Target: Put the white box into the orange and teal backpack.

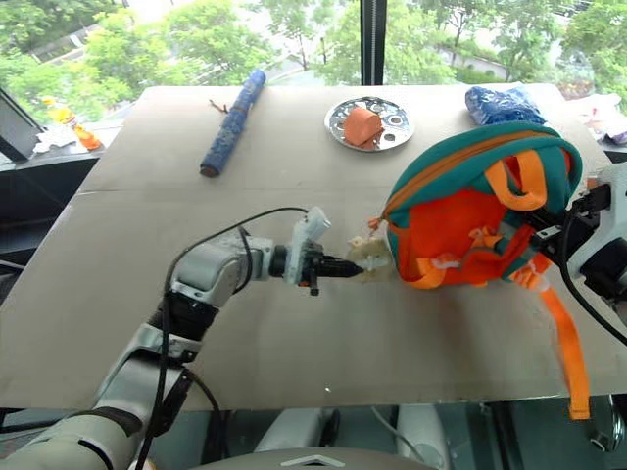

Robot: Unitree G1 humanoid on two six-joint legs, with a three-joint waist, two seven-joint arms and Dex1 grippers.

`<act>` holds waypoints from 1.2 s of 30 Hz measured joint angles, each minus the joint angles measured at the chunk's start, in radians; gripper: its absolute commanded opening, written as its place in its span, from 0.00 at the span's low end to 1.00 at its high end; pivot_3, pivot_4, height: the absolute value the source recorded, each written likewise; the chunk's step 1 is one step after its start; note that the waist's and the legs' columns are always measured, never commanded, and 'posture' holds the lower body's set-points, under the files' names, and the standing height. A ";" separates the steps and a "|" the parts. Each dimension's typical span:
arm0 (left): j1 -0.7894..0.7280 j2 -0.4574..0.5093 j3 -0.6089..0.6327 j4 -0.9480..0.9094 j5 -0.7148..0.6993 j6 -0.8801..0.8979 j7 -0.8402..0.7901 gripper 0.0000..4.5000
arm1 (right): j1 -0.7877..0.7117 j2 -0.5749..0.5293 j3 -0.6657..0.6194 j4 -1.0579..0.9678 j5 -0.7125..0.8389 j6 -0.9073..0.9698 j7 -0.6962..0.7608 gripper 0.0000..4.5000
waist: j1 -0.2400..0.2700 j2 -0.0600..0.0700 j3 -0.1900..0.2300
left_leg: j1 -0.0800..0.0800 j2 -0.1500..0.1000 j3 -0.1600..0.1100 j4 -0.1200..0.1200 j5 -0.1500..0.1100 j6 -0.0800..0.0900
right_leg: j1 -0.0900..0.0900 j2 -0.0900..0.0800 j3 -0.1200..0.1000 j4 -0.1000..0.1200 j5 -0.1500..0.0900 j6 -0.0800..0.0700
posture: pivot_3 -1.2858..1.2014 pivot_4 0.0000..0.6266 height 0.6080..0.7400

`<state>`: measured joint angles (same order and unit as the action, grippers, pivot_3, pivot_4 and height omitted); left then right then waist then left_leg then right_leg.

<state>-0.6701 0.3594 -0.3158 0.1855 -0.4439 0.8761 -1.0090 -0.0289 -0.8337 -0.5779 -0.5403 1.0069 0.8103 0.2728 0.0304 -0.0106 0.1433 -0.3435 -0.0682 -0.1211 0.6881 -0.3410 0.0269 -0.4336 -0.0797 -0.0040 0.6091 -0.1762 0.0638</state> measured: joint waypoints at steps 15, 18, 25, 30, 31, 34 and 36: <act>0.007 0.031 0.063 -0.052 0.056 -0.143 -0.017 0.85 | 0.358 -0.014 -0.058 -0.122 -0.252 -0.084 0.157 0.77 | -0.017 0.001 0.000 | 0.000 0.002 0.004 -0.002 0.000 0.000 | -0.003 0.001 0.002 0.000 0.000 0.000 | 0.52 0.24 0.93; 0.077 0.079 0.121 -0.150 0.017 -0.125 -0.019 1.00 | 0.418 0.027 -0.089 -0.158 -0.269 -0.103 0.176 0.99 | -0.016 0.001 0.000 | 0.000 0.002 0.002 -0.002 0.000 0.000 | -0.003 0.001 0.002 0.000 0.000 0.000 | 0.52 0.24 0.93; 0.380 0.116 0.337 -0.354 -0.027 -0.275 0.058 1.00 | 0.628 0.117 -0.267 -0.256 -0.169 -0.140 0.347 0.99 | -0.014 0.003 -0.001 | 0.002 0.002 0.001 -0.003 0.000 0.000 | 0.000 0.001 0.001 -0.001 0.000 0.000 | 0.52 0.24 0.93; 0.483 0.117 0.381 -0.383 -0.006 -0.396 0.108 1.00 | 0.808 0.137 -0.256 -0.329 -0.152 -0.146 0.461 0.99 | -0.010 0.003 -0.001 | 0.004 0.003 0.001 -0.003 0.000 0.000 | 0.002 0.001 0.001 -0.001 -0.001 0.000 | 0.52 0.24 0.93; 0.495 0.119 0.392 -0.388 -0.006 -0.403 0.120 1.00 | 0.822 0.147 -0.246 -0.329 -0.171 -0.156 0.474 0.99 | -0.011 0.003 -0.002 | 0.004 0.002 0.001 -0.003 0.000 0.000 | 0.002 0.001 0.001 -0.001 -0.001 0.000 | 0.52 0.24 0.93; 0.614 0.167 0.473 -0.452 -0.029 -0.414 0.122 1.00 | 0.877 0.202 -0.192 -0.290 -0.286 -0.239 0.507 0.99 | -0.021 0.002 -0.002 | 0.005 0.003 0.004 -0.005 -0.001 0.001 | 0.001 0.002 0.003 -0.002 -0.001 0.001 | 0.52 0.24 0.93; 0.695 0.205 0.529 -0.475 -0.037 -0.419 0.118 1.00 | 0.885 0.229 -0.178 -0.238 -0.344 -0.280 0.508 0.99 | -0.022 0.003 -0.002 | 0.006 0.004 0.005 -0.006 -0.001 0.001 | 0.001 0.002 0.004 -0.002 -0.001 0.001 | 0.52 0.24 0.93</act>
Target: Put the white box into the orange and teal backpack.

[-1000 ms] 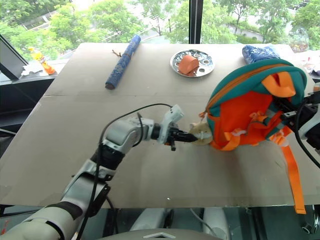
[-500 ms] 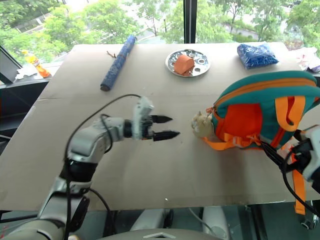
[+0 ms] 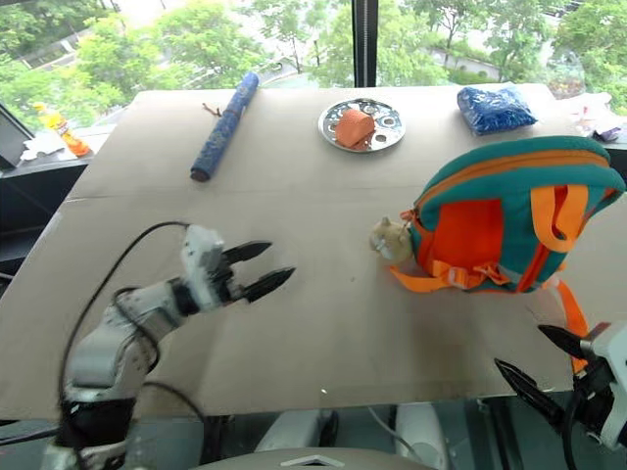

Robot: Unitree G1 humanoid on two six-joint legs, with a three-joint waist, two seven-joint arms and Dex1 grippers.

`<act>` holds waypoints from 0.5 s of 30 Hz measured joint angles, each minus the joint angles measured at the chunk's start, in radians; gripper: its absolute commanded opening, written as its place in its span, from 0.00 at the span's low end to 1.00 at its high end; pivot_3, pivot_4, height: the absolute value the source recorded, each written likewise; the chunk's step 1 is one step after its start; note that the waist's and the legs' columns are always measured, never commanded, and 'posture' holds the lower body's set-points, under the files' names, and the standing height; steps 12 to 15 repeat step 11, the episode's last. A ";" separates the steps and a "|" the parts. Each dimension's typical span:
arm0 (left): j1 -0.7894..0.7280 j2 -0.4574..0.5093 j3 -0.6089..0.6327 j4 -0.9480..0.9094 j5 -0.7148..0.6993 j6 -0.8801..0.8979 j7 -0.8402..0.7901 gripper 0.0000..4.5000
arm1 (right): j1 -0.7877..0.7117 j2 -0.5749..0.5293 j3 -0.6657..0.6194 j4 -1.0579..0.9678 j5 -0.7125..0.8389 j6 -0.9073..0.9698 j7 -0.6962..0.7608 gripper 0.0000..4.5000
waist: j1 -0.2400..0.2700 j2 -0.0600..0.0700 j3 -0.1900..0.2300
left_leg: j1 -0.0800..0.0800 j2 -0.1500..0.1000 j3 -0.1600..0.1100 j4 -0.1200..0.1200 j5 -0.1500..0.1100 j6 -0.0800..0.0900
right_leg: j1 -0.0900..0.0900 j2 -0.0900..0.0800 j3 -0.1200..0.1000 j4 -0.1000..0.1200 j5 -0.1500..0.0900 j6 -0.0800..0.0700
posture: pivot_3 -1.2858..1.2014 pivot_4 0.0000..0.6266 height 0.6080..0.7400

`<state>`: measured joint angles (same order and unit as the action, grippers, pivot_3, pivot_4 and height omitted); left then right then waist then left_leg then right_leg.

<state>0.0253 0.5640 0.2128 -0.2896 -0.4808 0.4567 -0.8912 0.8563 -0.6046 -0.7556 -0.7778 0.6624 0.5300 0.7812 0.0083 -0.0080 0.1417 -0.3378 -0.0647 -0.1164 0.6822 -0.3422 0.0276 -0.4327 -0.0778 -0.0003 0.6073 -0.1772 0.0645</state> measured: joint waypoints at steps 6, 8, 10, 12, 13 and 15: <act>0.190 0.029 0.087 -0.055 -0.033 -0.023 -0.019 1.00 | -0.056 -0.001 0.011 0.045 -0.049 -0.065 0.017 0.99 | 0.010 0.000 0.000 | 0.002 0.000 0.000 0.000 0.000 0.000 | 0.003 0.000 -0.001 0.000 -0.001 0.000 | 0.52 0.24 0.93; 0.224 0.029 0.109 -0.055 -0.035 -0.029 -0.016 1.00 | -0.078 -0.013 0.013 0.046 -0.049 -0.062 0.017 0.99 | 0.009 0.000 0.000 | 0.004 0.000 0.000 0.000 0.000 0.000 | 0.005 0.000 -0.001 0.000 -0.001 0.000 | 0.52 0.24 0.93; 0.242 0.028 0.126 -0.055 -0.048 -0.031 -0.011 1.00 | -0.094 -0.025 0.017 0.043 -0.045 -0.049 0.014 0.99 | 0.009 0.000 0.000 | 0.005 0.000 0.000 0.000 0.000 0.001 | 0.006 0.000 -0.001 0.000 -0.001 0.001 | 0.52 0.24 0.93; 0.252 0.027 0.134 -0.056 -0.055 -0.031 -0.007 1.00 | -0.100 -0.030 0.021 0.036 -0.040 -0.041 0.011 0.99 | 0.009 0.000 0.000 | 0.005 0.000 0.000 0.000 0.000 0.001 | 0.007 0.000 -0.001 0.000 -0.001 0.001 | 0.52 0.24 0.93; 0.252 0.027 0.134 -0.056 -0.055 -0.031 -0.007 1.00 | -0.100 -0.030 0.021 0.036 -0.040 -0.041 0.011 0.99 | 0.009 0.000 0.000 | 0.005 0.000 0.000 0.000 0.000 0.001 | 0.007 0.000 -0.001 0.000 -0.001 0.001 | 0.52 0.24 0.93; 0.252 0.027 0.134 -0.056 -0.055 -0.031 -0.007 1.00 | -0.100 -0.030 0.021 0.036 -0.040 -0.041 0.011 0.99 | 0.009 0.000 0.000 | 0.005 0.000 0.000 0.000 0.000 0.001 | 0.007 0.000 -0.001 0.000 -0.001 0.001 | 0.52 0.24 0.93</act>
